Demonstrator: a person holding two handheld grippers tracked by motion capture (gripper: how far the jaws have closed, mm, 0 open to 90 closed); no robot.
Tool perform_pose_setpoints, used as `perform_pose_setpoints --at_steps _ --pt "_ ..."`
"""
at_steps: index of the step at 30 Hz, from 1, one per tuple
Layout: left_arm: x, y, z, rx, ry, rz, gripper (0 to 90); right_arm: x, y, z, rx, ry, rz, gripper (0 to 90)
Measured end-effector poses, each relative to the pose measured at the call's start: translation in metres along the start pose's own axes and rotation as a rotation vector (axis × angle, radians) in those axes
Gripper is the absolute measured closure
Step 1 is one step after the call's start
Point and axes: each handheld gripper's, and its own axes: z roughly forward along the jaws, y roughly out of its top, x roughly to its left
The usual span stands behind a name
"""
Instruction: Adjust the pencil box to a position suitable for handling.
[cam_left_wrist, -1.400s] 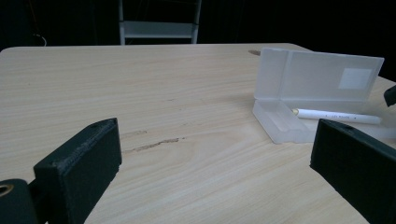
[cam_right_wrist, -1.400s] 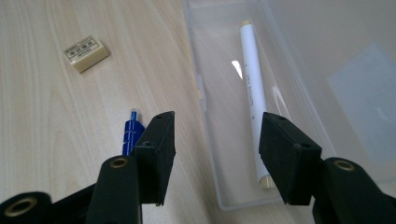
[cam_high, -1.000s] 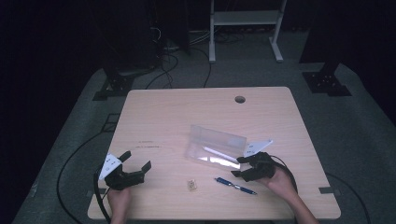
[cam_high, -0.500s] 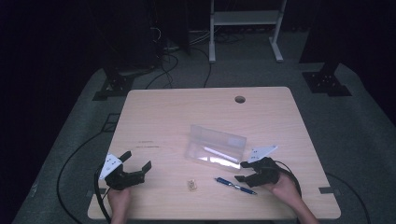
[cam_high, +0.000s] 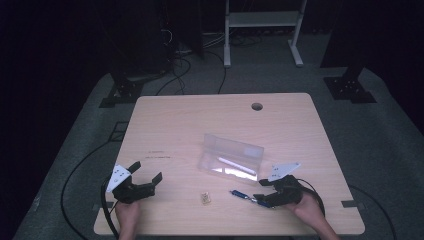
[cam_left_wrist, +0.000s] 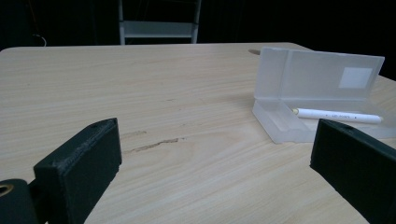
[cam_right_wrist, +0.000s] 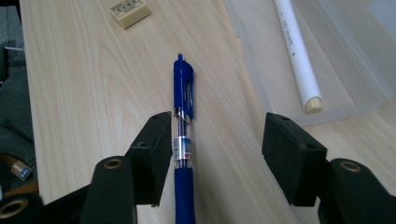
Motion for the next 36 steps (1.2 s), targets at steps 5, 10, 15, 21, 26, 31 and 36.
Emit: perform_pose_setpoints --at_steps 5,10,15,21,26,31,36 --pt "0.000 0.000 -0.001 -0.002 -0.002 -0.002 1.1 0.005 -0.004 0.004 -0.001 0.009 0.002 42.8" --pt "-0.001 0.001 -0.002 -0.006 -0.003 0.001 1.1 0.010 -0.007 0.007 0.013 0.017 -0.001 44.6" --pt "-0.001 0.001 -0.001 -0.006 -0.004 0.001 1.1 0.013 -0.007 0.009 0.021 0.024 -0.007 47.0" --pt "0.000 0.001 -0.001 -0.006 -0.003 0.002 1.1 0.016 -0.007 0.012 0.034 0.026 -0.016 49.8" --pt "-0.001 0.002 -0.002 -0.008 -0.004 0.002 1.1 0.019 -0.008 0.016 0.048 0.023 -0.028 54.3" --pt "0.000 0.001 -0.002 -0.008 -0.003 0.000 1.1 0.019 -0.008 0.015 0.039 0.019 -0.026 58.1" --pt "0.000 0.002 -0.002 -0.007 -0.003 0.000 1.1 0.020 -0.007 0.017 0.047 0.021 -0.030 62.3"
